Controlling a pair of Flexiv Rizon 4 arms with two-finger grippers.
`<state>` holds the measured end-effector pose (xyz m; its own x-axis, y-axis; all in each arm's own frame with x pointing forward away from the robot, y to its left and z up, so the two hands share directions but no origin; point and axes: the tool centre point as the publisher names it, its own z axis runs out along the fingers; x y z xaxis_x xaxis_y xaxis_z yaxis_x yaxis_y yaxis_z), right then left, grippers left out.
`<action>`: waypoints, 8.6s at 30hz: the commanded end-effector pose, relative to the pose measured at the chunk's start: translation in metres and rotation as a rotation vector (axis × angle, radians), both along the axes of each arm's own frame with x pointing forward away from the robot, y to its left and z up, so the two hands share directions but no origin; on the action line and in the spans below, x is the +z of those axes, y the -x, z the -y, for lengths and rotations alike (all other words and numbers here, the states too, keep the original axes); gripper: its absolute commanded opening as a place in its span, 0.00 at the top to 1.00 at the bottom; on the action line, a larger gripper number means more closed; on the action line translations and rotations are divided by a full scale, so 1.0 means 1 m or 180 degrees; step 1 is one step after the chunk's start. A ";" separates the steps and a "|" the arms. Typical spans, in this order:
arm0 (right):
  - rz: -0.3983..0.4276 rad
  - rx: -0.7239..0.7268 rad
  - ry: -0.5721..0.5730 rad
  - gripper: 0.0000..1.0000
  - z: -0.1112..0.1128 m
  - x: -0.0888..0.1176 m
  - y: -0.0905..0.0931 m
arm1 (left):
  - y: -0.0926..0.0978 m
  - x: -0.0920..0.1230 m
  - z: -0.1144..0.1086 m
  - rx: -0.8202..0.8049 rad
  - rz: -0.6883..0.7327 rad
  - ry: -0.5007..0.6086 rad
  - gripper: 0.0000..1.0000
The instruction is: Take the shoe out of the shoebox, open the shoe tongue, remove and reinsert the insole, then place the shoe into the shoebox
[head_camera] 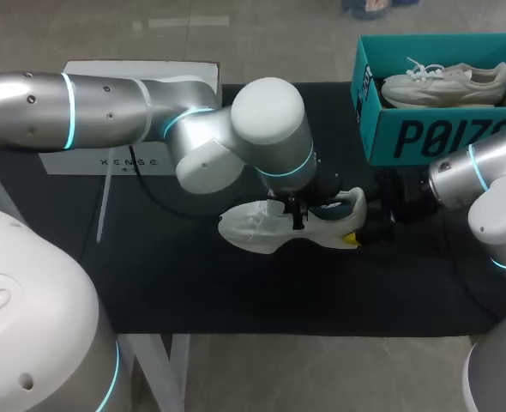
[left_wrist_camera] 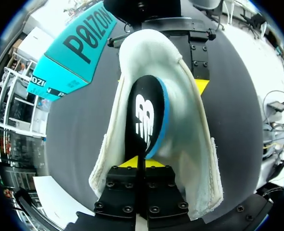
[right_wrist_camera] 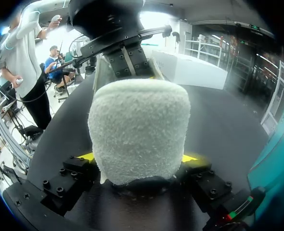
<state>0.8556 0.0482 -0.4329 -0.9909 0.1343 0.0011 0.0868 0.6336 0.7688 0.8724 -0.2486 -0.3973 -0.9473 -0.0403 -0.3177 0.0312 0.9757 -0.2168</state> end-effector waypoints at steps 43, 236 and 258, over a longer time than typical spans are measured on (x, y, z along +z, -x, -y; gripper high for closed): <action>0.0001 0.0004 0.0012 1.00 -0.001 -0.004 0.003 | 0.024 0.119 0.000 -0.0645 -0.0114 0.1468 1.00; 0.0104 -0.0043 0.2394 0.00 -0.033 0.116 0.022 | 0.300 0.385 -0.071 -0.0873 -0.4207 0.4885 1.00; 0.0024 -0.0439 0.2492 0.00 -0.047 0.083 -0.038 | 0.300 0.385 -0.071 -0.0873 -0.4207 0.4885 1.00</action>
<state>0.8800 0.0854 -0.3435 -0.9619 0.2153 -0.1685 0.1968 0.9731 0.1198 0.5722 -0.1767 -0.0110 -0.5525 0.6021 0.5764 -0.7175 0.0085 -0.6965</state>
